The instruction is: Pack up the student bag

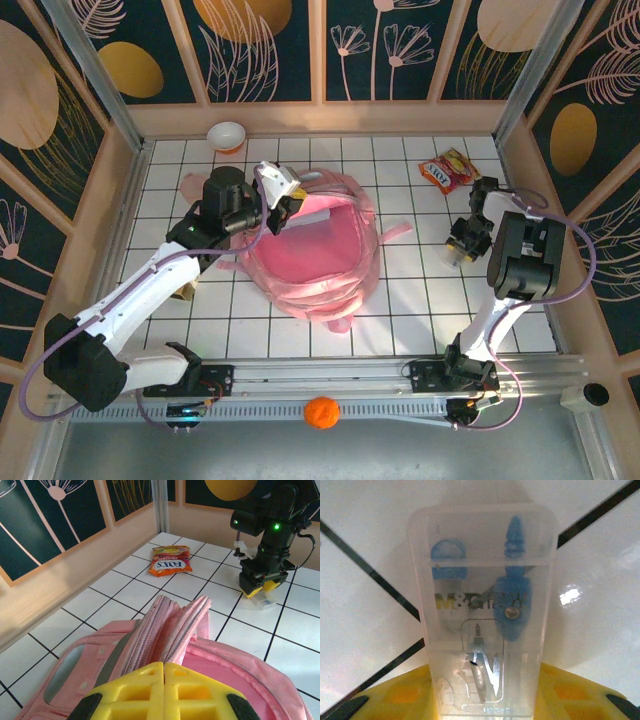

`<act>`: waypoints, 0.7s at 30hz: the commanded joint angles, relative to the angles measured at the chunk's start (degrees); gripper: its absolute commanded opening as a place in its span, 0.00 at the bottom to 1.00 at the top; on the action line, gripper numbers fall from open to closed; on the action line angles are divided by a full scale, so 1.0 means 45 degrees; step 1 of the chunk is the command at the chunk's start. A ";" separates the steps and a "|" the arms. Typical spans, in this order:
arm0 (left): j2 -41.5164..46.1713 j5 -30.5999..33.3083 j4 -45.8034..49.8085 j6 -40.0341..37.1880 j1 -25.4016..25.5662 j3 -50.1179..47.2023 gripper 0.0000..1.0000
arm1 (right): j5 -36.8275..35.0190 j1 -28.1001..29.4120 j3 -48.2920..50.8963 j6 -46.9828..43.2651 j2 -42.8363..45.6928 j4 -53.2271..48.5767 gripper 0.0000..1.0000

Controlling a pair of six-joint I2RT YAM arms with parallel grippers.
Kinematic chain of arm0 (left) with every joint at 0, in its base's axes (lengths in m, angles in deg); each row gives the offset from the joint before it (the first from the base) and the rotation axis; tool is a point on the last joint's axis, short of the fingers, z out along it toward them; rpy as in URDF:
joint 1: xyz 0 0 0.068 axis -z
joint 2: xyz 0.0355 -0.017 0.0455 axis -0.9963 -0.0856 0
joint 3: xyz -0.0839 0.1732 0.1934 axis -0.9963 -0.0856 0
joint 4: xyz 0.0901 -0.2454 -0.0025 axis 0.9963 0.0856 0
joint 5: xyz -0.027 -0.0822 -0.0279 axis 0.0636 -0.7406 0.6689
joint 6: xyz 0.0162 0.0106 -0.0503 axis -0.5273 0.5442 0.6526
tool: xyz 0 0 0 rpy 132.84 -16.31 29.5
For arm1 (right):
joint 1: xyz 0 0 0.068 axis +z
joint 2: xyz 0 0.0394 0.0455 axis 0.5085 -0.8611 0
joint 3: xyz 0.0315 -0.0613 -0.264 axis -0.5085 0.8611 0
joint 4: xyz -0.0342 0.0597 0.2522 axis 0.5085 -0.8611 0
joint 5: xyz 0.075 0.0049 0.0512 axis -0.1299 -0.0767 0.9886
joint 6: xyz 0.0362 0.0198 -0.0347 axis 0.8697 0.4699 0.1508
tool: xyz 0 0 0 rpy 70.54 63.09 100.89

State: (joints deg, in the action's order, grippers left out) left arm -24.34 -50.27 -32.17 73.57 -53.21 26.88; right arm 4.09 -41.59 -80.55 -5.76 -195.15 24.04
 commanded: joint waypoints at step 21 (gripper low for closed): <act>0.0504 -0.0397 -0.1566 0.0357 0.0003 -0.0132 0.00 | 0.4602 0.5537 0.4571 -0.0678 1.0323 0.7936 0.30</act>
State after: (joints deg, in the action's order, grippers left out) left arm -24.16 -50.88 -33.76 74.47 -53.21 26.03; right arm 17.62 -18.22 -64.57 -7.35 -152.73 47.47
